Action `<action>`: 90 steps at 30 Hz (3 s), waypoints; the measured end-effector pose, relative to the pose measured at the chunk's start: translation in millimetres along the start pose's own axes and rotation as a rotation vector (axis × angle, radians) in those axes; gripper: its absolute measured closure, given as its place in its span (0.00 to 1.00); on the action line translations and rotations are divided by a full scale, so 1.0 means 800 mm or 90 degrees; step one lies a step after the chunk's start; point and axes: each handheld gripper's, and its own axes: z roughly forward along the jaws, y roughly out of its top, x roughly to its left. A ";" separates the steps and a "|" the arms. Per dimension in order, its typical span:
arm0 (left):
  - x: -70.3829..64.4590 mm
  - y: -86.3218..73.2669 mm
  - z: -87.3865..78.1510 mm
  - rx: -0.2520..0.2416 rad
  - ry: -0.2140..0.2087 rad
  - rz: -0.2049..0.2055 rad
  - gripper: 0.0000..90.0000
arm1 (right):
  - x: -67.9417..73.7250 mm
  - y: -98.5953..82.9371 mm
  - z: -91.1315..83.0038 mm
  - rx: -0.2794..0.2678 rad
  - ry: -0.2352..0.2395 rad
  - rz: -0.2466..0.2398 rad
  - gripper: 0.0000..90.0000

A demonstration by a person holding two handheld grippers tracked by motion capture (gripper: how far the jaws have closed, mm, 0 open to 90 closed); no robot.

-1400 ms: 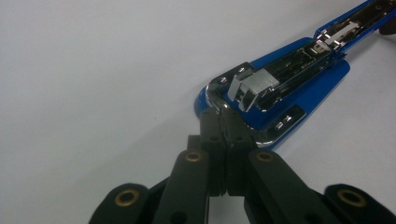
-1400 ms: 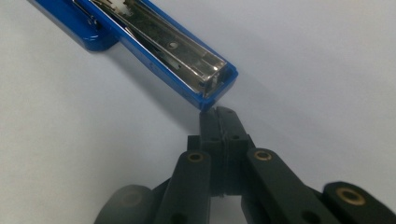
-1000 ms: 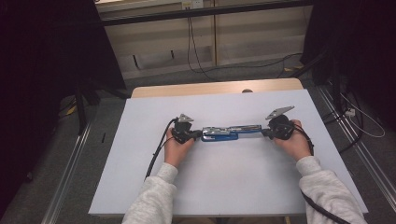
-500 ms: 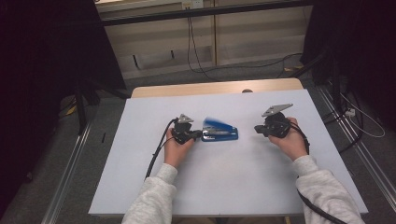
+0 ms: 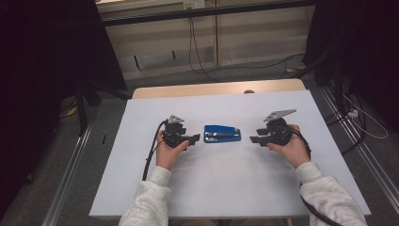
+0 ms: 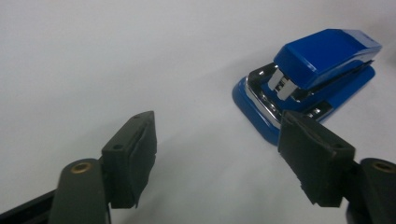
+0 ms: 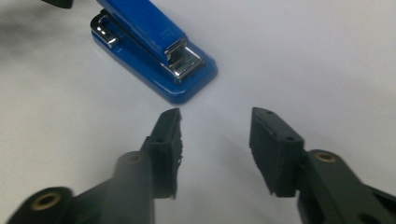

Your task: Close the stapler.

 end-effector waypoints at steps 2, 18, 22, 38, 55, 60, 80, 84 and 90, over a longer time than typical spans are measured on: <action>-0.001 -0.003 -0.007 -0.004 -0.005 -0.015 0.25 | 0.003 -0.003 -0.003 -0.003 0.000 0.009 0.46; -0.016 -0.020 -0.060 -0.047 -0.022 0.032 0.09 | 0.030 -0.029 -0.028 -0.013 0.011 0.027 0.20; -0.015 -0.025 -0.068 -0.049 -0.025 0.025 0.08 | 0.032 -0.032 -0.034 -0.019 0.007 0.020 0.19; -0.015 -0.047 -0.098 -0.063 -0.017 0.053 0.05 | 0.040 -0.054 -0.059 -0.016 0.006 0.014 0.15; -0.021 -0.064 -0.120 -0.062 -0.033 0.073 0.05 | 0.051 -0.072 -0.082 -0.038 -0.001 0.021 0.13; -0.023 -0.068 -0.125 -0.059 -0.037 0.081 0.05 | 0.055 -0.077 -0.088 -0.037 -0.003 0.019 0.13; -0.006 -0.088 -0.151 -0.088 -0.056 0.066 0.05 | 0.062 -0.089 -0.094 -0.018 0.006 -0.002 0.13; 0.005 -0.090 -0.162 -0.088 -0.047 0.053 0.05 | 0.061 -0.090 -0.096 -0.018 0.005 0.001 0.13; 0.014 -0.095 -0.170 -0.088 -0.047 0.049 0.05 | 0.060 -0.091 -0.098 -0.022 0.002 -0.001 0.13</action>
